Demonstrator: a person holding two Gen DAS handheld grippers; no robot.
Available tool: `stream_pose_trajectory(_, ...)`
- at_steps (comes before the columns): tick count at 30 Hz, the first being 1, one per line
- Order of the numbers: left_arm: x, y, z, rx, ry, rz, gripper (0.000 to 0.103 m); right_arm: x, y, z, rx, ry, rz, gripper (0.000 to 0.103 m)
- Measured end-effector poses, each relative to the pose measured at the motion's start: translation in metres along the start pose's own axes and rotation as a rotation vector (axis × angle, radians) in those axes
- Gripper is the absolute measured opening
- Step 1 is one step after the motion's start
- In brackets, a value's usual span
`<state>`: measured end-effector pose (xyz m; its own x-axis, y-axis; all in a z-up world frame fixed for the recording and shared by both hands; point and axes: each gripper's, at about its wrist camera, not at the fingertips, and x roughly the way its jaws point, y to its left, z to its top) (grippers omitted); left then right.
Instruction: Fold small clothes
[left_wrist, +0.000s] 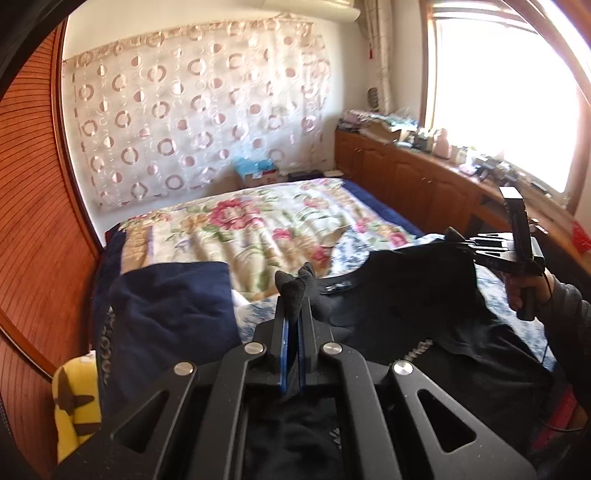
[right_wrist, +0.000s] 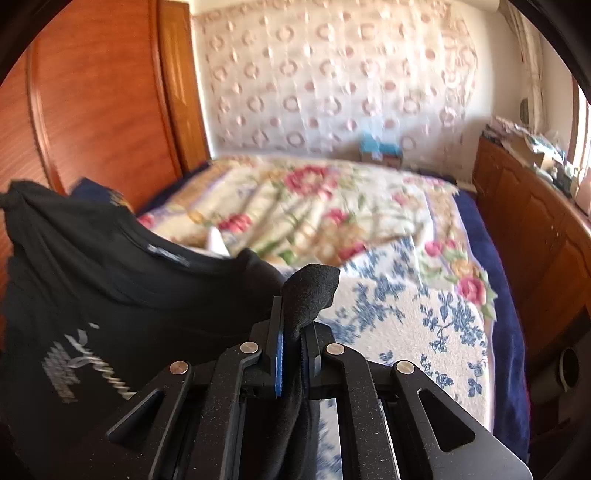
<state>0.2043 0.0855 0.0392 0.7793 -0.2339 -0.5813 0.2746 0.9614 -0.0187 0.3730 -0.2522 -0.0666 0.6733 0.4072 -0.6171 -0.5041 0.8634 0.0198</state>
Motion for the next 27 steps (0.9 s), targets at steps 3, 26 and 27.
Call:
stream_pose_trajectory(3,-0.021,-0.01,-0.017,-0.003,-0.016,-0.013,0.001,-0.03,0.016,-0.004,-0.013,-0.035,0.021,0.004)
stream_pose_trajectory(26,-0.142,-0.015,-0.199,-0.26,-0.076,0.031,0.001,-0.195,0.061,-0.144,0.063,-0.069,0.071,0.004)
stream_pose_trajectory(27,-0.147,-0.017,-0.204,-0.264,-0.075,0.038,0.001,-0.2,0.061,-0.148,0.061,-0.064,0.062,0.004)
